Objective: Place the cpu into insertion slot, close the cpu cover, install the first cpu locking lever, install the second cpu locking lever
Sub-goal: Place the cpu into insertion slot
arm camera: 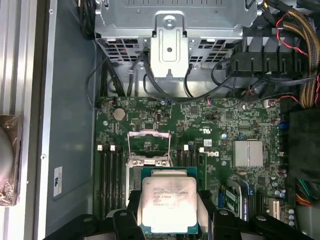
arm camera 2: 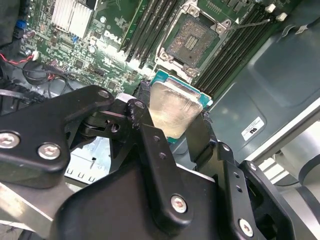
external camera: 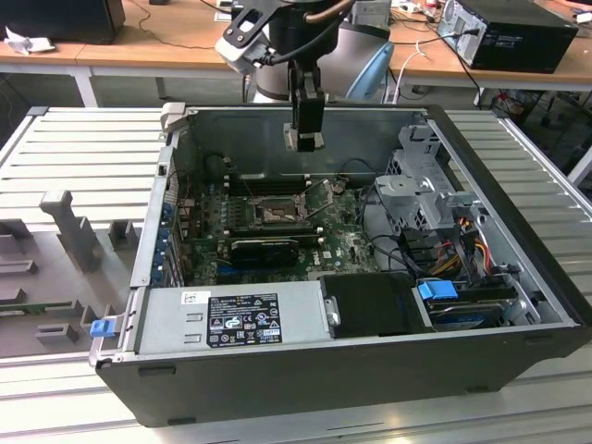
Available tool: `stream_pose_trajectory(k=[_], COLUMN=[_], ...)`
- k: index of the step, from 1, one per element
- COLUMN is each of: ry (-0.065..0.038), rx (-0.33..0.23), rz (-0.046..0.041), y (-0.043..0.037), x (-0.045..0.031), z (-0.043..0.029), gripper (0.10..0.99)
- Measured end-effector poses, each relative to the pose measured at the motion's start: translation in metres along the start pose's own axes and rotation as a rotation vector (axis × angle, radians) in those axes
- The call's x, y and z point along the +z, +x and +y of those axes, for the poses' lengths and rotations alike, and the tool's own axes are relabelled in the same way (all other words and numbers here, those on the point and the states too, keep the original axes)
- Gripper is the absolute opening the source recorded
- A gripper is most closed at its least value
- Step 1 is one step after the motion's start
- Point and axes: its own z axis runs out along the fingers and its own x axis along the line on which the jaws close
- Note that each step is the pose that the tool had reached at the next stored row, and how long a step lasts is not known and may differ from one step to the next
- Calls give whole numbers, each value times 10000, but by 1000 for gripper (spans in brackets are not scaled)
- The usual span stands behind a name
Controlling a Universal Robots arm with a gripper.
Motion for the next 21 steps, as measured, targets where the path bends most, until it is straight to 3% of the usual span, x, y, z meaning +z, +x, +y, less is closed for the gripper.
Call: stream_pose_trajectory(k=[3,7,12,15,21], ry=[-6,-7,-3,-2,1], rx=[307,324,331,331,331], rz=[-26,-26,59,59,59], y=[5,4,3,1,0], x=[24,92,169,237,290], z=[-3,-11,-18,-24,-29], gripper=[529,529,529,529,529])
